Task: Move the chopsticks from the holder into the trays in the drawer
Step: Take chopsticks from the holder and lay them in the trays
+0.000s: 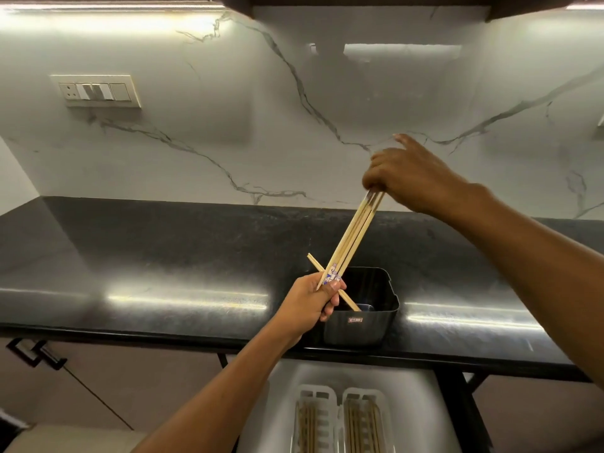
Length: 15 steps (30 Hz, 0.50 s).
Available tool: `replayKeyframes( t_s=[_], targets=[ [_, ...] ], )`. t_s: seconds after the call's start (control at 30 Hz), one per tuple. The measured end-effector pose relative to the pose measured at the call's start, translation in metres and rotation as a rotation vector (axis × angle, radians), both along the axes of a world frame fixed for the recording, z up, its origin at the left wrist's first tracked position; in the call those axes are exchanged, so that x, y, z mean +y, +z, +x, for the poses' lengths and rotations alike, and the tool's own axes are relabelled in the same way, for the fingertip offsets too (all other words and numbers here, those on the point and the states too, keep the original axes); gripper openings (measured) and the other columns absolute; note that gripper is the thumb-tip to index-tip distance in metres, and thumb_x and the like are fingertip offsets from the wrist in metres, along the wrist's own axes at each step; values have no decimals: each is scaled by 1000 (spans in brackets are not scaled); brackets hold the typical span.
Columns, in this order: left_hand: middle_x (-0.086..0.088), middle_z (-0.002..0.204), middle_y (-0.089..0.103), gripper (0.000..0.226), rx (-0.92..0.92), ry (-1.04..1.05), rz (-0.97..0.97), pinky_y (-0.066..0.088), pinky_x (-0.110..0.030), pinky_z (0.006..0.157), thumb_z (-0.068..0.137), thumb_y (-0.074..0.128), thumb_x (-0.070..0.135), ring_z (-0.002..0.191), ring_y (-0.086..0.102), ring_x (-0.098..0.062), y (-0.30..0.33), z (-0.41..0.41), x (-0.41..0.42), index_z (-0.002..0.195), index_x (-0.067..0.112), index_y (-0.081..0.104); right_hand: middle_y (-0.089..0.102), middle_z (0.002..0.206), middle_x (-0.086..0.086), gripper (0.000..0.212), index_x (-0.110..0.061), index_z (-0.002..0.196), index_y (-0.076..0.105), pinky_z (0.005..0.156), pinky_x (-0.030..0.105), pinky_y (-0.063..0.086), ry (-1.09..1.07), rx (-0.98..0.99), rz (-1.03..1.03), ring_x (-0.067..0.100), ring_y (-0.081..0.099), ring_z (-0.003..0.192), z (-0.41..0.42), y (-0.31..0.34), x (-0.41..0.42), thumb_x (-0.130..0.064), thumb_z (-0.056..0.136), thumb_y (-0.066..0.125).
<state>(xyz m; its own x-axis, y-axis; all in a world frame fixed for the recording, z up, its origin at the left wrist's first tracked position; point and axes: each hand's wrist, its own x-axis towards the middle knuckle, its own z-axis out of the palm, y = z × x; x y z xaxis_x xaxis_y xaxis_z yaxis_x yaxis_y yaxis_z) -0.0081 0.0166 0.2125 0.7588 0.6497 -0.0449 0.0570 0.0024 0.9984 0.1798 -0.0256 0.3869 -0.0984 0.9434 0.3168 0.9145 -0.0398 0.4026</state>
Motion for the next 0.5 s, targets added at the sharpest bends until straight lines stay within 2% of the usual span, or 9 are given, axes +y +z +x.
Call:
replayKeyframes(
  t_s=[0.07,0.13,0.17,0.23,0.3,0.37,0.43,0.5],
  targets=[
    [-2,66,54,26,-15,42,-40,38,-19,48,100,45,17,52,45,-7,0,-2,2,105,-2,62,70,90,3,12,-19,98,69,108,46,32,-2,23,142,22,63,94,8,2,-5,-18,91,60],
    [-4,67,54,27,-39,80,-96,37,-20,48,101,44,16,52,45,-8,0,-3,4,107,-4,61,71,87,7,15,-14,101,68,84,43,50,-43,108,256,26,62,78,16,-2,-13,-17,94,55],
    [-4,68,54,27,-56,95,-125,38,-21,49,101,44,16,53,46,-9,0,-3,5,107,-3,61,70,86,8,16,-13,103,66,71,37,51,-63,202,300,25,61,71,19,-6,-16,-17,96,53],
    [-5,70,57,25,-117,118,-188,43,-22,52,100,45,18,55,50,-10,1,-2,7,106,-1,61,70,87,6,15,-13,104,62,56,26,49,-97,510,338,21,62,66,18,-20,-18,-17,97,50],
    [-8,75,62,23,-193,148,-264,52,-23,60,99,46,18,62,60,-12,3,1,6,105,2,62,69,89,4,11,-14,100,60,54,14,49,-137,944,296,15,66,71,6,-41,-19,-16,97,49],
    [-11,85,69,22,-271,174,-352,59,-28,71,98,48,18,74,69,-16,7,7,4,106,2,61,69,88,8,8,-16,94,59,60,24,58,-183,1296,224,17,69,72,-14,-69,-24,-15,96,51],
    [-13,96,71,23,-336,176,-408,60,-32,79,98,48,16,85,72,-20,11,13,1,109,0,60,69,87,9,8,-14,95,63,69,35,61,-222,1420,144,21,71,74,-36,-95,-29,-15,94,55],
    [-13,98,71,23,-358,165,-399,60,-33,78,99,47,16,87,72,-21,15,20,-5,110,1,60,70,84,8,12,-10,99,67,72,36,61,-232,1458,102,21,72,75,-54,-115,-32,-15,92,58]
  ],
)
